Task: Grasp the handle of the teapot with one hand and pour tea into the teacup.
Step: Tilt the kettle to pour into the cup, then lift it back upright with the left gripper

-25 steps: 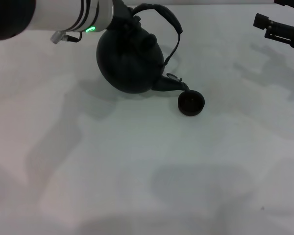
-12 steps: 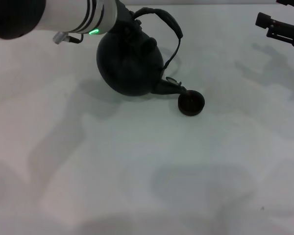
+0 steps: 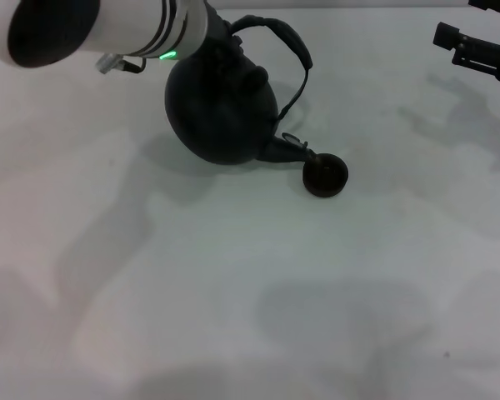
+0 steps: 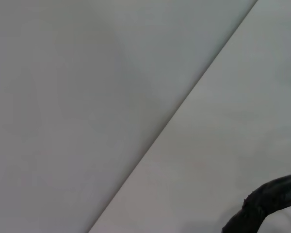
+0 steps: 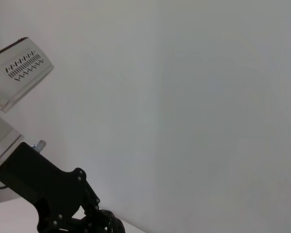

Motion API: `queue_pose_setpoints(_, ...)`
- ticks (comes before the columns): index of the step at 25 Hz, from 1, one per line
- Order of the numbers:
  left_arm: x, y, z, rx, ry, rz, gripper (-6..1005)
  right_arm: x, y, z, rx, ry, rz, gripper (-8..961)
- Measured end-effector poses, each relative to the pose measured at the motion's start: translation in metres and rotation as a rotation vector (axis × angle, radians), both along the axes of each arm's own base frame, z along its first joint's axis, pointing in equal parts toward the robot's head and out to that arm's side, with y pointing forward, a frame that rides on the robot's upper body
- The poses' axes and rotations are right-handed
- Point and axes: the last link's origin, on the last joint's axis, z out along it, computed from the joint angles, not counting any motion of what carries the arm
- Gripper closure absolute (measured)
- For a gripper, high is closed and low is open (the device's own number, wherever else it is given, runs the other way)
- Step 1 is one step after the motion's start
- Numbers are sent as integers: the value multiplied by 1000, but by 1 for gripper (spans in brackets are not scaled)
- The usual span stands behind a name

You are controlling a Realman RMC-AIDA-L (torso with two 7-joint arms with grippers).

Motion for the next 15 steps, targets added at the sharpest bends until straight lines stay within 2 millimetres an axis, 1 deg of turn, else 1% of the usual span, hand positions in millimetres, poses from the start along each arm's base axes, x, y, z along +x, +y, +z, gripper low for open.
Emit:
queue_pose_setpoints(8, 5, 1, -1, -9, 15, -7, 861, 1, -1, -2, -3, -1, -1, 76)
queue_pose_setpoints(15, 6, 1, -1, -12, 32, -6, 862, 2, -1, -2, -1, -2, -1, 76)
